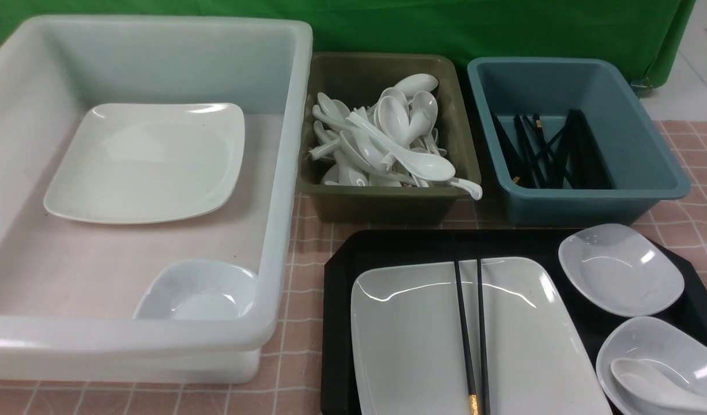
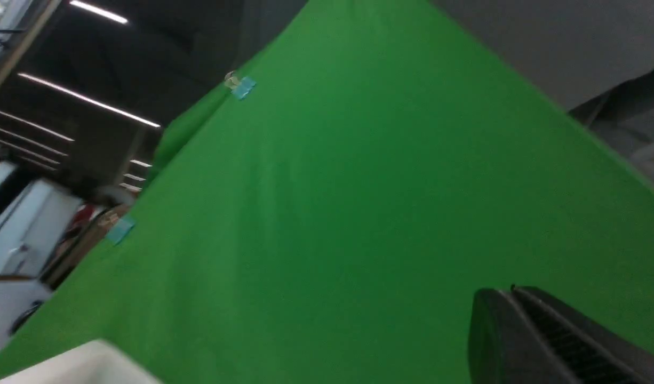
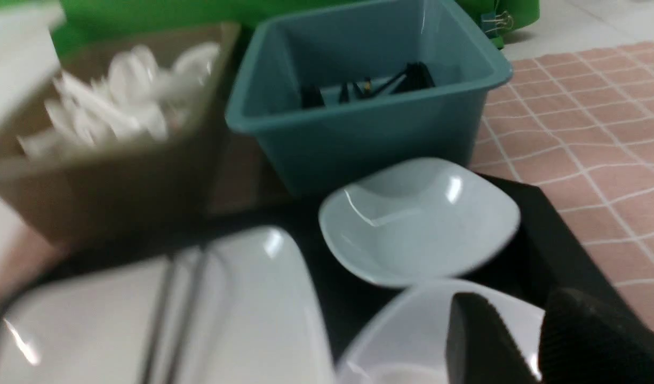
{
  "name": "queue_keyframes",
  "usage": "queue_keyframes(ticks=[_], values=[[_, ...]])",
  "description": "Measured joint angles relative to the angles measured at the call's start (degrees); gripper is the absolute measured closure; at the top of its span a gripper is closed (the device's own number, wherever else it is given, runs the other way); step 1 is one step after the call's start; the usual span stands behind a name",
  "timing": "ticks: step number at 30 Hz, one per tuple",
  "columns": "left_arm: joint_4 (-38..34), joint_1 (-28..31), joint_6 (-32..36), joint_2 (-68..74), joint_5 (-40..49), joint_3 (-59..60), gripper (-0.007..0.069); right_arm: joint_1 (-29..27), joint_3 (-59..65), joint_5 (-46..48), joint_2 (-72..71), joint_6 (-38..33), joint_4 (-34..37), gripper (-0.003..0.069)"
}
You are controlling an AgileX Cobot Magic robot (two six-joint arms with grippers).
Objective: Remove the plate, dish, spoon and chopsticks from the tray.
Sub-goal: Use the right arm to grab a soup spoon from the plate
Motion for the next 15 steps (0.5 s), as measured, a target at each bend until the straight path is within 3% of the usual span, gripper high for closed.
queue_keyframes(ticks=[4,5,8,10,12,13,15], values=[[5.92,0.0,-2.86,3.23,17.2,-16.39,0.062,0.0,0.0,-9.92,0.0,17.0,4.54,0.0418],[5.92,0.0,-2.9,3.6,17.2,-16.39,0.062,0.0,0.0,-10.27,0.0,17.0,4.64,0.0418],[7.31,0.0,-0.44,12.91,39.85,-34.2,0.062,0.0,0.0,-13.19,0.0,20.74,5.27,0.0418],[7.11,0.0,1.77,16.23,46.49,-38.64,0.062,0.0,0.0,-13.53,0.0,21.46,5.38,0.0418],[5.15,0.0,7.79,26.42,63.62,-48.74,0.062,0.36,0.0,-14.37,0.0,23.13,5.4,0.0418],[5.16,0.0,8.16,27.13,64.81,-48.74,0.062,0.57,0.0,-14.3,0.0,23.2,5.35,0.0418],[3.3,0.0,12.47,35.6,77.35,-53.38,0.062,2.53,-1.8,-8.72,0.03,23.06,5.12,0.0424]])
